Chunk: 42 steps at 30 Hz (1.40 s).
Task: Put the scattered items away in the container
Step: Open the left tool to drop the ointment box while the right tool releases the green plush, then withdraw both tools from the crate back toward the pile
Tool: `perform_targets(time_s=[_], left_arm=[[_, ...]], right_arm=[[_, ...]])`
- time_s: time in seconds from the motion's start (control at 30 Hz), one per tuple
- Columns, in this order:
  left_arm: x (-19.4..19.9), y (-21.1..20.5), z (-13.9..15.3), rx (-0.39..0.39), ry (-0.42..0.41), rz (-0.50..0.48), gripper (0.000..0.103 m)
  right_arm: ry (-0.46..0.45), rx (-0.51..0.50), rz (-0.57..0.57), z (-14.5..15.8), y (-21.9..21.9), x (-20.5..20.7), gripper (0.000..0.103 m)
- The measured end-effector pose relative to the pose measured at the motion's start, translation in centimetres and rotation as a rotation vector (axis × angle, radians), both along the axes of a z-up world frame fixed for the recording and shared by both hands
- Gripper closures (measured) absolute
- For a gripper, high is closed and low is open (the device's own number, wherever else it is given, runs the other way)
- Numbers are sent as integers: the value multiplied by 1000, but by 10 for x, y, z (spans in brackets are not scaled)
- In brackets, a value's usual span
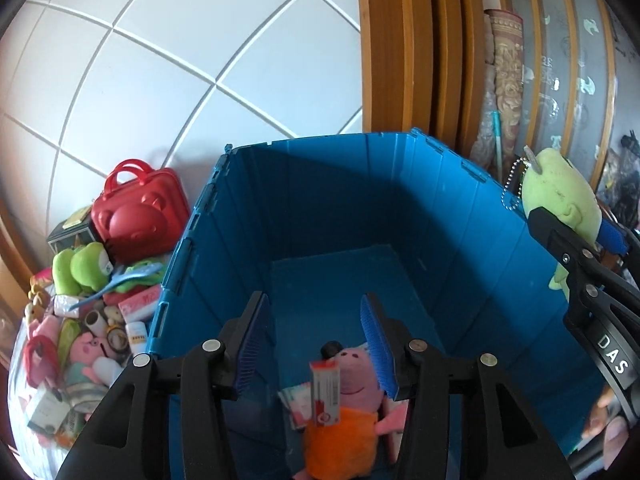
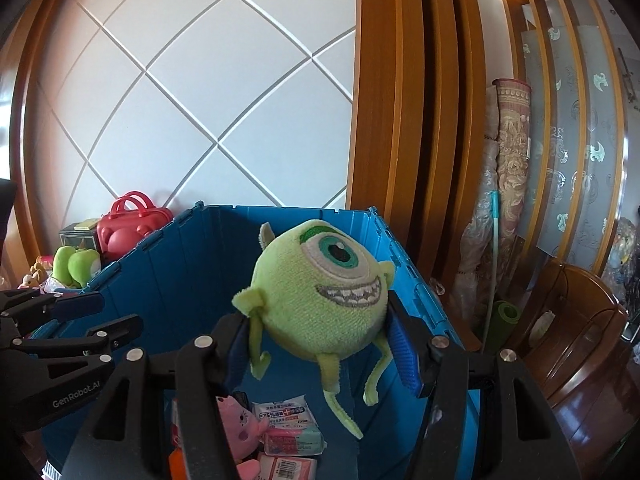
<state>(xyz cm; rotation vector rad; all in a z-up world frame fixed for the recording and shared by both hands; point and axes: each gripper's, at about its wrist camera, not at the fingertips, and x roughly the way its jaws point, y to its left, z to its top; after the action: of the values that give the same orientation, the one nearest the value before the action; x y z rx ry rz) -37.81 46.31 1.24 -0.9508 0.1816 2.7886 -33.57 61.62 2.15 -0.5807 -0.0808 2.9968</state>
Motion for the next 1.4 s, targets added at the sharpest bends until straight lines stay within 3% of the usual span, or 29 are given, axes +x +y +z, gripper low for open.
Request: perform_targets(time_s=[0.13, 0.17, 0.3, 0.43, 0.5, 0.93, 1.0, 1.07, 1.4], left_arm=[[4, 2, 2, -13, 25, 2, 23], [5, 3, 3, -17, 32, 3, 21], [8, 5, 4, -29, 46, 3, 21], [7, 3, 4, -22, 41, 5, 20], [7, 3, 4, -15, 36, 3, 18], [9, 3, 5, -20, 56, 7, 8], [11, 1, 6, -20, 64, 18, 7], [12, -1, 7, -14, 72, 32, 7], [41, -15, 3, 5, 43, 20, 7]], right_arm=[[-9, 6, -1, 0, 0, -2, 44], [-11, 4, -3, 0, 0, -2, 44], [-12, -21, -7, -1, 5, -2, 39], [0, -40, -27, 1, 8, 0, 14], [3, -36, -32, 1, 8, 1, 11], [0, -48, -35, 0, 10, -1, 10], [2, -53, -39, 1, 11, 0, 8], [8, -61, -42, 2, 13, 1, 0], [-26, -79, -38, 3, 12, 12, 0]])
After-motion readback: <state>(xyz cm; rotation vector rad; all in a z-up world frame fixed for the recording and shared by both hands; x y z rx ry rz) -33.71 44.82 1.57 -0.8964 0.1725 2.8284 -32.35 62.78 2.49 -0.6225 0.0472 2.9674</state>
